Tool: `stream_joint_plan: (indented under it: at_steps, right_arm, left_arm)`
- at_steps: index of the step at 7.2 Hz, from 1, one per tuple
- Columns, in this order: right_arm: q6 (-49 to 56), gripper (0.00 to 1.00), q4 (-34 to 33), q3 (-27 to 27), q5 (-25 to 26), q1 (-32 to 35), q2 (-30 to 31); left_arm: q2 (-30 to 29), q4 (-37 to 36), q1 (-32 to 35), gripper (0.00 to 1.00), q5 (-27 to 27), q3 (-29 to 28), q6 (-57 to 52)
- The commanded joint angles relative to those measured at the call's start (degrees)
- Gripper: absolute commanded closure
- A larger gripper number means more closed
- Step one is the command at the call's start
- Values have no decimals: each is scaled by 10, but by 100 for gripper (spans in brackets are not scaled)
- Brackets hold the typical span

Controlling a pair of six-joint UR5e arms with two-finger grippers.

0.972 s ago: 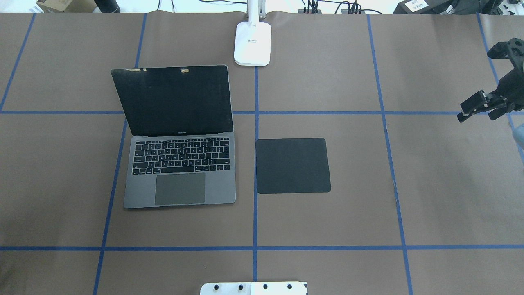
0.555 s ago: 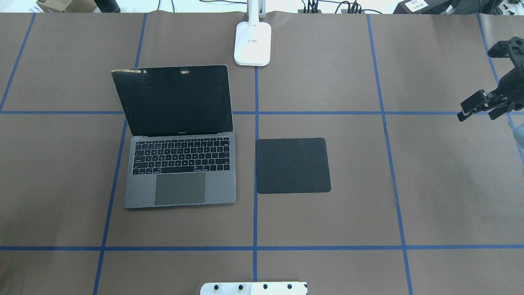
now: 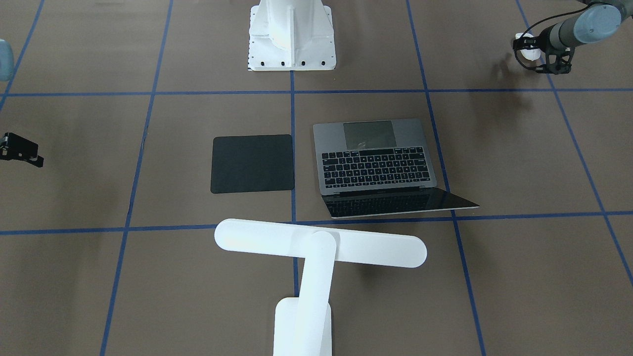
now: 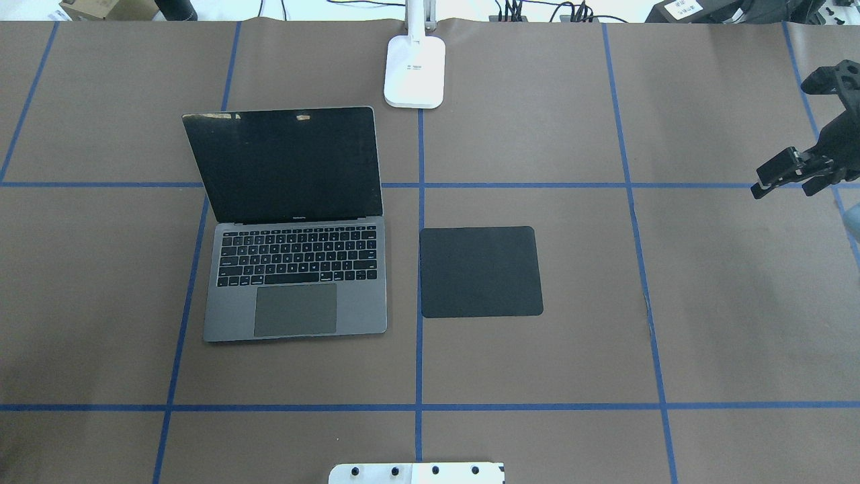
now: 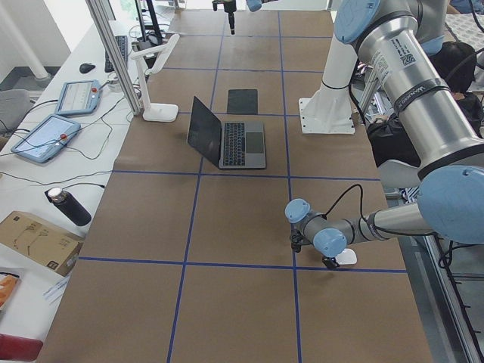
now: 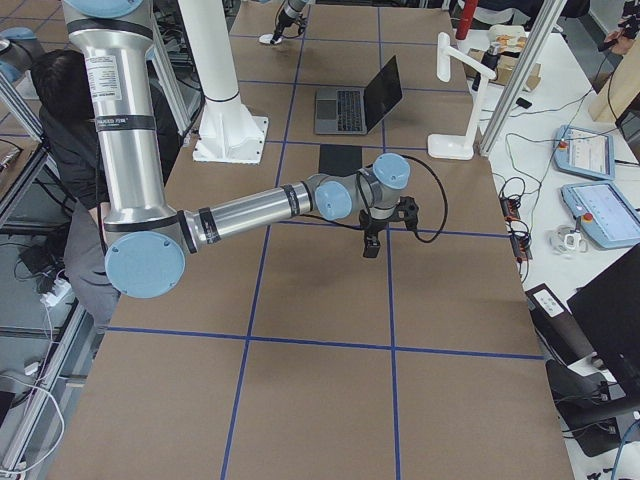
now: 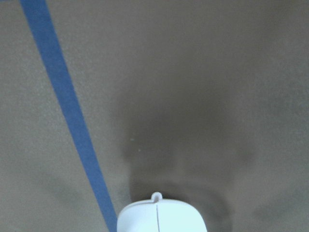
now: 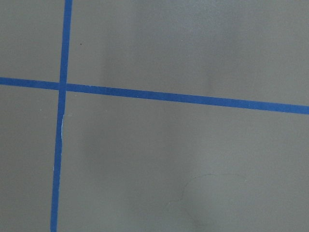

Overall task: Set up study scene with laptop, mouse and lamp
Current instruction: 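Carry the white mouse toward the laptop with the left gripper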

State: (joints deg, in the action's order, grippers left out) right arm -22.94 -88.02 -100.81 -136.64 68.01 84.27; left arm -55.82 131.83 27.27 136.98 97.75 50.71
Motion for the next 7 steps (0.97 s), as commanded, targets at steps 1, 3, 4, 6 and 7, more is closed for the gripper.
stream_joint_plan:
  at_steps: [1, 3, 4, 6, 7]
  right_arm:
    - [0, 1, 0, -13, 0, -1, 10]
    - [0, 1, 0, -13, 0, -1, 11]
    - [0, 1, 0, -16, 0, 0, 11]
    - [-1, 1, 0, -18, -1, -1, 16]
    - [-1, 1, 0, -17, 0, -1, 16]
  left_arm:
    - [4, 3, -1, 35, 5, 0, 2]
    - [11, 30, -2, 49, 18, 0, 29]
    - [12, 37, -2, 57, 21, 0, 33]
    - [11, 61, -3, 59, 34, 1, 68]
    - [9, 66, -3, 59, 35, 9, 84]
